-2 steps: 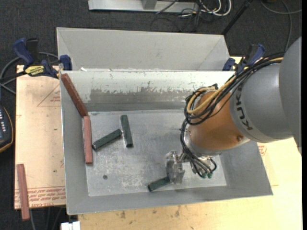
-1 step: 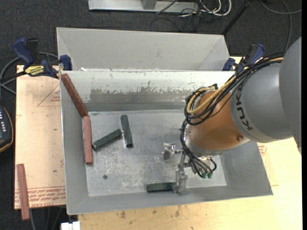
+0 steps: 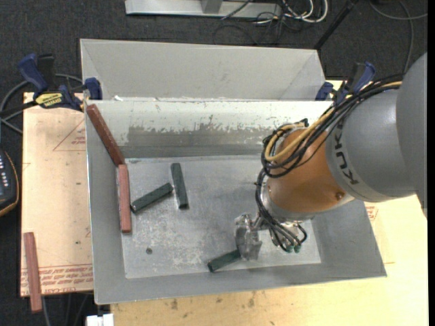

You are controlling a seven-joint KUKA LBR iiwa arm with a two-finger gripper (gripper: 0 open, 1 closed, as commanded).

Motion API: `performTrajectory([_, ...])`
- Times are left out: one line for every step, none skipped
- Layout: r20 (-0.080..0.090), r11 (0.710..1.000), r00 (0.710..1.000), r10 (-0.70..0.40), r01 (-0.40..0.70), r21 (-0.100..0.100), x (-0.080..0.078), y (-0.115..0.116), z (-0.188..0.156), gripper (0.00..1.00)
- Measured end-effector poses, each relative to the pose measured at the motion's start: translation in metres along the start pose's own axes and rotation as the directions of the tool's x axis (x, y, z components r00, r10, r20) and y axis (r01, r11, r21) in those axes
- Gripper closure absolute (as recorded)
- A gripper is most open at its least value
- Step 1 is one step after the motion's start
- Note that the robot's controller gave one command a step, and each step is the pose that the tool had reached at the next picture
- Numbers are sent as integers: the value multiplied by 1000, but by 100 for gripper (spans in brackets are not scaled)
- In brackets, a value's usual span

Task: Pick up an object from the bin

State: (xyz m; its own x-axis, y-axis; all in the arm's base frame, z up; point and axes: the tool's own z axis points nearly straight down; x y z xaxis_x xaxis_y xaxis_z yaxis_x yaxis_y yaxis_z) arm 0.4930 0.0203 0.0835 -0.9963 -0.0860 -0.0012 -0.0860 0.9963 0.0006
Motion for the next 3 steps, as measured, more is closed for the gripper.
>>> performTrajectory([0, 1000, 1000, 0, 0, 0, 0, 0, 0, 0])
performTrajectory([0, 989, 989, 146, -146, 0, -17, 28, 13, 0])
performTrajectory([5, 989, 989, 147, -147, -1, -19, 28, 10, 100])
